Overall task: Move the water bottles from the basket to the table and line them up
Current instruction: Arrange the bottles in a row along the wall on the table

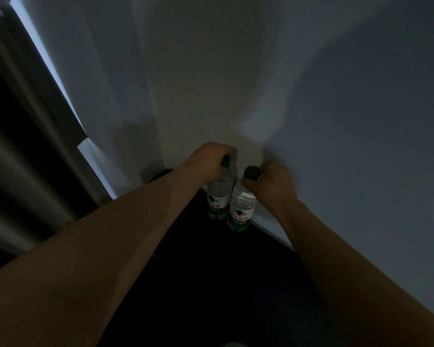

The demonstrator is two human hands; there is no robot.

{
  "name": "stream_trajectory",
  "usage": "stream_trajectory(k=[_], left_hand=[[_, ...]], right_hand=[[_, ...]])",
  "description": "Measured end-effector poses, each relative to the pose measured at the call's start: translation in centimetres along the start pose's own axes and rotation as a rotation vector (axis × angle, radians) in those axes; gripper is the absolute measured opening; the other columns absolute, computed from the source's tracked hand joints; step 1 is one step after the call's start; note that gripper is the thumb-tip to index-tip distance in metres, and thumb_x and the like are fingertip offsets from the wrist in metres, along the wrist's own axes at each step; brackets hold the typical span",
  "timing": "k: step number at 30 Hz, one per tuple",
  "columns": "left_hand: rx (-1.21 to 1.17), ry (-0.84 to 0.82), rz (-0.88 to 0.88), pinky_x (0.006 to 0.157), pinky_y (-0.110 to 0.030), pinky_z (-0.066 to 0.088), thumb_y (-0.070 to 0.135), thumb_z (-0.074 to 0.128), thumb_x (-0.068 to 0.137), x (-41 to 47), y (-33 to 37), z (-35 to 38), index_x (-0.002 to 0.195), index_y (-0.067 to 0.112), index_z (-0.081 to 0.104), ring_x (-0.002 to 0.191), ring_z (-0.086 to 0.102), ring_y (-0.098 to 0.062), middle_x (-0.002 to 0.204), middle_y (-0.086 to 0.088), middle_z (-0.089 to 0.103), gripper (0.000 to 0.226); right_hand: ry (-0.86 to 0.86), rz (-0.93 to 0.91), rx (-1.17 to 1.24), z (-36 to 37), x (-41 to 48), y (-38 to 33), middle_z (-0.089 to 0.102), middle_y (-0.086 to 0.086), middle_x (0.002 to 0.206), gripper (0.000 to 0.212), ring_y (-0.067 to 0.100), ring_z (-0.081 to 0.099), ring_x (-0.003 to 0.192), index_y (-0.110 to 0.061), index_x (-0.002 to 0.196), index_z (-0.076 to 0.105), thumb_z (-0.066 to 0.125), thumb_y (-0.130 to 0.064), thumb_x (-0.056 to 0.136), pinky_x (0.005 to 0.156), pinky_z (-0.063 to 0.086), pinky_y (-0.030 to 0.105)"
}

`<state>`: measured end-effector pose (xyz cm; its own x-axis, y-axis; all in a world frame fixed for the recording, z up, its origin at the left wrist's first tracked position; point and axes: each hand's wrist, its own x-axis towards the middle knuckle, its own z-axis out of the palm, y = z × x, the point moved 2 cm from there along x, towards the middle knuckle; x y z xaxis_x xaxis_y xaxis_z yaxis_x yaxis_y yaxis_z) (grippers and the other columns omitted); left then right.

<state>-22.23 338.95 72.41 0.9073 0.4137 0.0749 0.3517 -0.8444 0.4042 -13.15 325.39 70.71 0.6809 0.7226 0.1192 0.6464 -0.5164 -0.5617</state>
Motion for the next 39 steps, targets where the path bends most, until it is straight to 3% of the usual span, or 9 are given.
stream_trajectory(k=[12,15,18,22,27,32,35,37,39], left_hand=[[0.012,0.015,0.004,0.096,-0.028,0.039,-0.002,0.058,0.081,0.0,0.2,0.1,0.132,0.009,0.052,0.122,0.051,-0.028,0.133,-0.015,0.055,0.052],[0.023,0.023,-0.002,0.094,-0.029,0.039,-0.001,0.058,0.082,-0.1,0.1,0.3,0.131,0.007,0.052,0.12,0.051,-0.03,0.131,-0.018,0.055,0.05],[0.048,0.0,-0.017,0.095,-0.031,0.037,0.002,0.056,0.086,-0.3,0.0,0.5,0.134,0.004,0.048,0.12,0.049,-0.03,0.132,-0.02,0.052,0.048],[0.05,-0.018,-0.024,0.099,-0.031,0.034,0.004,0.052,0.09,-0.9,0.4,0.8,0.14,0.004,0.039,0.122,0.046,-0.031,0.135,-0.022,0.047,0.052],[0.048,0.003,-0.035,0.097,-0.035,0.04,0.006,0.055,0.088,-2.1,1.5,-0.6,0.134,0.0,0.043,0.118,0.048,-0.031,0.13,-0.023,0.047,0.048],[-0.008,0.064,0.025,0.084,-0.025,0.034,0.009,0.057,0.088,-5.7,3.6,-3.0,0.125,0.002,0.051,0.112,0.051,-0.031,0.12,-0.019,0.054,0.038],[-0.025,0.095,0.068,0.089,-0.034,0.042,0.009,0.059,0.086,-9.6,4.9,-4.2,0.118,0.0,0.056,0.106,0.054,-0.031,0.114,-0.018,0.057,0.034],[-0.053,0.109,0.091,0.087,-0.039,0.045,0.008,0.06,0.084,-12.7,5.7,-4.6,0.115,0.002,0.058,0.102,0.057,-0.028,0.11,-0.016,0.059,0.031],[-0.071,0.103,0.119,0.089,-0.035,0.046,0.01,0.061,0.084,-16.2,6.6,-4.8,0.117,0.008,0.059,0.101,0.057,-0.022,0.112,-0.01,0.061,0.033]], right_hand=[[0.055,-0.021,-0.04,0.7,-0.2,0.3,0.04,0.0,0.06,0.039,0.016,0.042,0.059,-0.01,0.063,0.039,0.068,-0.025,0.084,0.043,0.017,0.022],[0.036,-0.013,-0.045,0.5,-0.2,0.2,0.046,0.005,0.069,0.032,0.017,0.044,0.064,-0.008,0.073,0.045,0.068,-0.027,0.085,0.047,0.021,0.027],[0.025,-0.003,0.009,-0.1,-0.6,-0.1,0.053,0.011,0.075,0.028,0.021,0.051,0.07,-0.003,0.082,0.054,0.07,-0.026,0.084,0.056,0.035,0.03],[0.02,0.04,0.064,-1.3,-2.7,0.0,0.065,0.02,0.09,0.04,0.031,0.062,0.085,0.006,0.104,0.056,0.071,-0.024,0.083,0.076,0.051,0.041],[-0.014,0.015,-0.014,-3.4,-6.2,0.2,0.066,0.01,0.099,0.042,0.022,0.062,0.09,-0.006,0.116,0.059,0.069,-0.031,0.084,0.068,0.041,0.023],[0.027,-0.043,0.0,-6.0,-10.0,-1.2,0.061,-0.001,0.083,0.024,0.015,0.06,0.08,-0.01,0.101,0.065,0.071,-0.023,0.082,0.064,0.037,0.018],[0.032,-0.066,0.01,-7.8,-13.1,-2.7,0.063,-0.003,0.084,0.022,0.009,0.057,0.074,-0.016,0.1,0.064,0.071,-0.024,0.081,0.065,0.041,0.018],[0.035,-0.085,0.007,-8.9,-15.5,-3.8,0.065,-0.002,0.081,0.021,0.011,0.06,0.072,-0.014,0.098,0.067,0.072,-0.022,0.08,0.069,0.049,0.025],[0.067,-0.113,0.029,-10.0,-18.2,-5.0,0.066,0.0,0.076,0.017,0.014,0.061,0.068,-0.009,0.091,0.069,0.073,-0.02,0.08,0.07,0.053,0.035]])
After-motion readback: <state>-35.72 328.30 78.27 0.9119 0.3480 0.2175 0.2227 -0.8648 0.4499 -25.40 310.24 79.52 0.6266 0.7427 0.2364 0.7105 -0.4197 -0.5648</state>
